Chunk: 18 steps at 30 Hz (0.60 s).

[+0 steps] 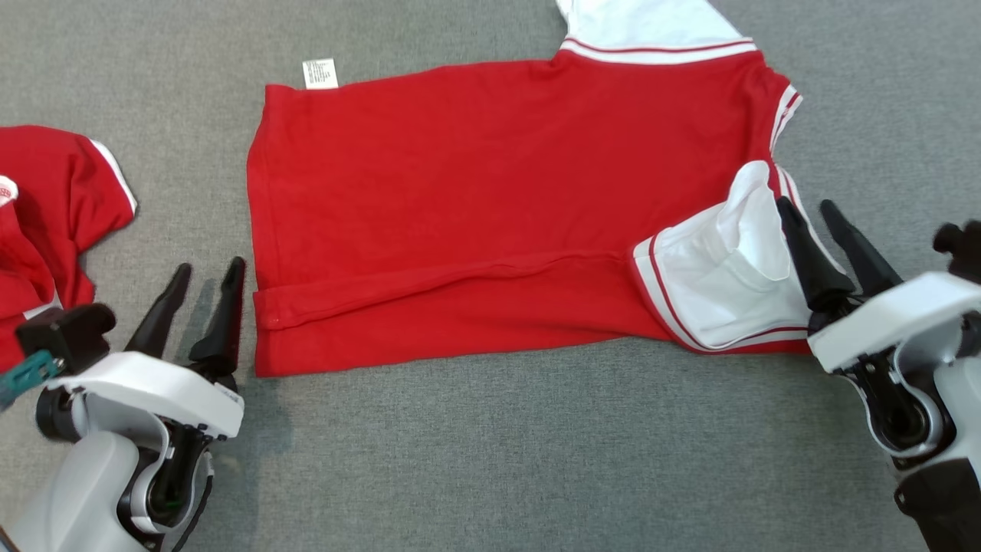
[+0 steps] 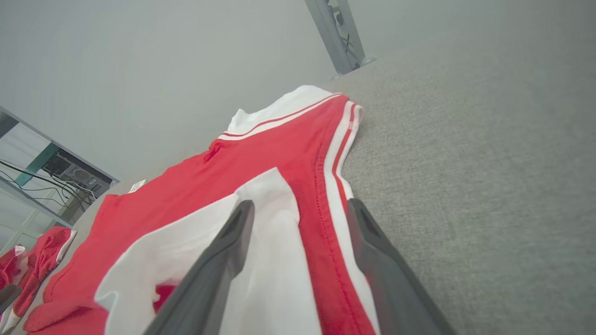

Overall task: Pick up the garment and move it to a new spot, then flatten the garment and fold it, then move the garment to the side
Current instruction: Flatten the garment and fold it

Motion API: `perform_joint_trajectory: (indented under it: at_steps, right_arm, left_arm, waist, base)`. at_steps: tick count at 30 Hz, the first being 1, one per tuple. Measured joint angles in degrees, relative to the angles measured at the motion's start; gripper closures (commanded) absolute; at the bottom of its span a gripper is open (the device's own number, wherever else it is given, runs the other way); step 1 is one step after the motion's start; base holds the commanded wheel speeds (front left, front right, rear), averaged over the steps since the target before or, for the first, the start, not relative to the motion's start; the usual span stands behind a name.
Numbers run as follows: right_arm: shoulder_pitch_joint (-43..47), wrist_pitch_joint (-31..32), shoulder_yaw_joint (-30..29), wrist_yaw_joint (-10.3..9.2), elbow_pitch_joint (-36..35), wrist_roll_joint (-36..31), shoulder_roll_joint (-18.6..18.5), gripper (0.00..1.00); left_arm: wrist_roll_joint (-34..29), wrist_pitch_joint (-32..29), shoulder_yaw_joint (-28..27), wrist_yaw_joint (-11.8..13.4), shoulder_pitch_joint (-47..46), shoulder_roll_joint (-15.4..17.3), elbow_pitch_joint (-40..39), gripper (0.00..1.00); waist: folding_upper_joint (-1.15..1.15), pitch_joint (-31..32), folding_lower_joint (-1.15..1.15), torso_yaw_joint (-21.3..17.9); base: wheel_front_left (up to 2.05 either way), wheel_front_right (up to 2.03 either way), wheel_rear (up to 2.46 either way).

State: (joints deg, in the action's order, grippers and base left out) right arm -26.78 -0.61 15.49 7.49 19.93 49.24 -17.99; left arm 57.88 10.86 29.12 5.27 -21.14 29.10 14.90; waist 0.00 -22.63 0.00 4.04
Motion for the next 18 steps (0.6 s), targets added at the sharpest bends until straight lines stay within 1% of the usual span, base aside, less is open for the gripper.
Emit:
perform_joint_trajectory:
  at_steps: [2,5,7,9,10,12,14,18]
  right_arm:
    - [1.77,-4.5,-0.35,0.0,-1.46,-1.66,-0.62,0.0]
    - [3.91,-11.23,-2.26,0.0,-3.33,-6.55,-1.13,0.0]
    - [5.22,-13.13,-3.88,0.0,-4.85,-11.23,-0.65,0.0]
    - [6.25,-13.91,-5.75,0.0,-6.94,-16.11,0.45,0.0]
    - [6.76,-14.13,-6.56,0.0,-8.13,-18.34,1.23,0.0]
    - [8.34,-14.26,-7.87,0.01,-10.17,-22.54,2.86,0.0]
    - [10.21,-14.33,-9.38,0.0,-11.95,-25.94,4.39,0.0]
    - [14.25,-14.38,-11.32,0.0,-13.37,-29.82,6.57,0.0]
  left_arm:
    - [-0.94,2.3,-1.53,1.35,1.24,-0.75,0.03,0.0]
    - [-3.39,3.87,-5.1,3.11,2.97,-2.08,-0.88,0.0]
    - [-7.64,3.99,-9.33,4.56,3.98,-3.22,-2.79,0.0]
    - [-13.29,4.09,-14.23,5.27,4.94,-4.71,-5.8,0.0]
    - [-15.89,4.13,-16.0,5.27,5.82,-5.61,-7.06,0.0]
    - [-20.73,4.12,-18.45,4.22,8.3,-7.66,-9.25,0.0]
    - [-25.28,4.12,-20.58,3.33,10.31,-8.9,-10.84,0.0]
    - [-31.58,4.13,-22.69,1.38,13.17,-11.24,-12.14,0.0]
  waist:
    - [0.0,0.97,0.0,-0.21]
    - [0.0,2.39,0.0,-0.56]
    - [0.0,3.3,0.0,-0.81]
    - [0.0,4.09,0.0,-1.08]
    - [0.0,4.44,0.0,-1.2]
    - [0.0,5.18,0.0,-1.41]
    - [0.0,5.93,0.0,-1.57]
    - [0.0,7.5,0.0,-1.63]
  base:
    - [0.0,0.0,0.0]
    - [0.0,0.0,0.0]
    - [0.0,0.0,0.0]
    - [0.0,0.0,0.0]
    - [0.0,0.0,0.0]
    - [0.0,0.0,0.0]
    - [0.0,0.0,0.0]
    - [0.0,0.0,0.0]
